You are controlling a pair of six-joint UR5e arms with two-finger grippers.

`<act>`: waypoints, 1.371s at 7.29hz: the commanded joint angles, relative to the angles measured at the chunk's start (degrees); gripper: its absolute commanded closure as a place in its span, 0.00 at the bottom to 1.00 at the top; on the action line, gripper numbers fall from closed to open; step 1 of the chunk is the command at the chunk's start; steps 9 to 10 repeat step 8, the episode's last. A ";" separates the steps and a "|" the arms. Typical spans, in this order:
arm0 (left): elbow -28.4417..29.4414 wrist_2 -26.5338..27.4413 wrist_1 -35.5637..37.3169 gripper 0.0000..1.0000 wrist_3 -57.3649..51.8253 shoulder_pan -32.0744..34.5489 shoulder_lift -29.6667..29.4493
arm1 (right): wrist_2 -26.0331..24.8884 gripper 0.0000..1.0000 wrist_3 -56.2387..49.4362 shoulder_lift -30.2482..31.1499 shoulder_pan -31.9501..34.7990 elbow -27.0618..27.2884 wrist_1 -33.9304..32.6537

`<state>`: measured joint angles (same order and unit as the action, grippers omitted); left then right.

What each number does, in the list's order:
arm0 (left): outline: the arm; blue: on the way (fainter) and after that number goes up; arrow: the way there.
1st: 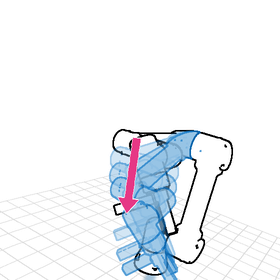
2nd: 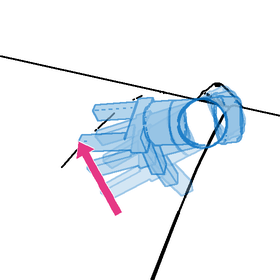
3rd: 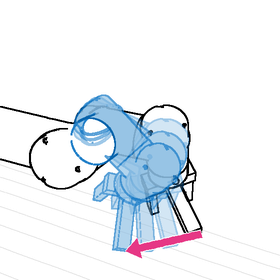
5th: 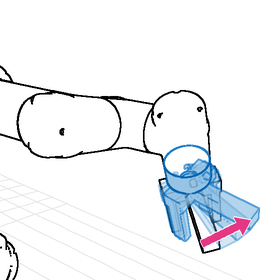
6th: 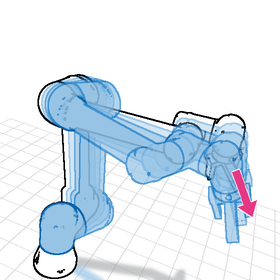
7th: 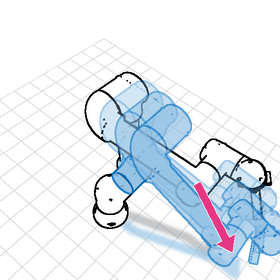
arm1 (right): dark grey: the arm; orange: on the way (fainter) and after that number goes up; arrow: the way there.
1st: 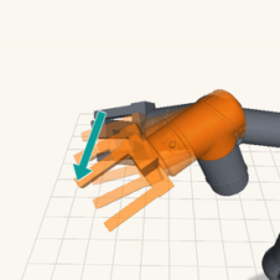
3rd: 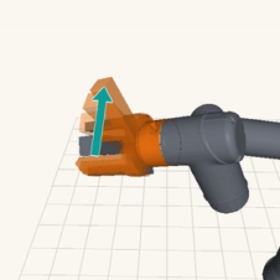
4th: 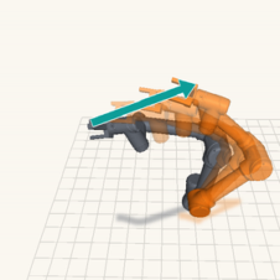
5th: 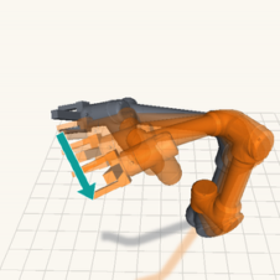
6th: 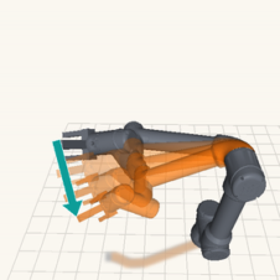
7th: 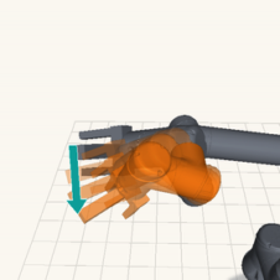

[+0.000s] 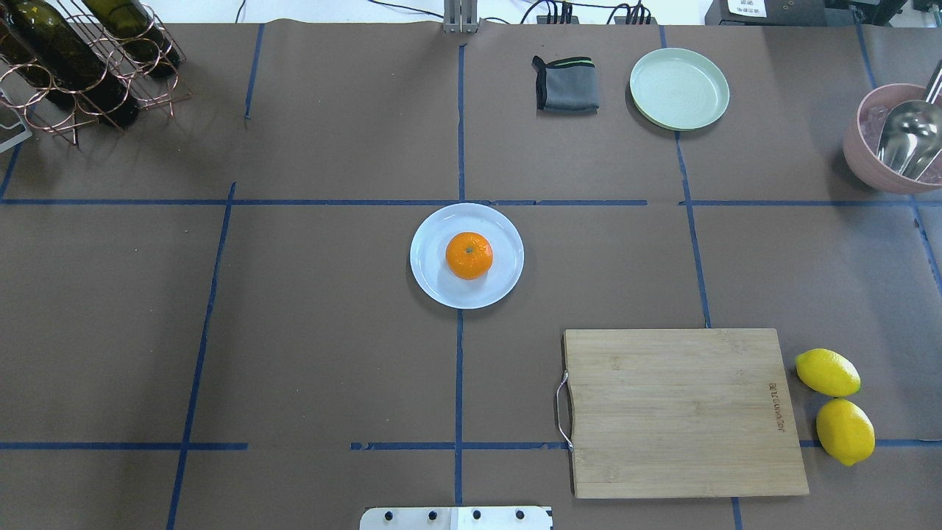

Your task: Pick orange to plate

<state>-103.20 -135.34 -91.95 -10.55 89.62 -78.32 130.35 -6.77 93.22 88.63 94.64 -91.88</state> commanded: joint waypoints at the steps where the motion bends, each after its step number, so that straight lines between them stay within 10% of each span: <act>1: -0.68 -0.36 -0.07 0.00 0.00 0.11 0.71 | -0.01 0.00 -0.35 0.29 -0.13 -0.33 0.12; 10: -0.34 -0.01 -0.07 0.00 0.09 0.20 0.80 | 0.16 0.00 -0.35 1.79 -0.30 -0.42 0.21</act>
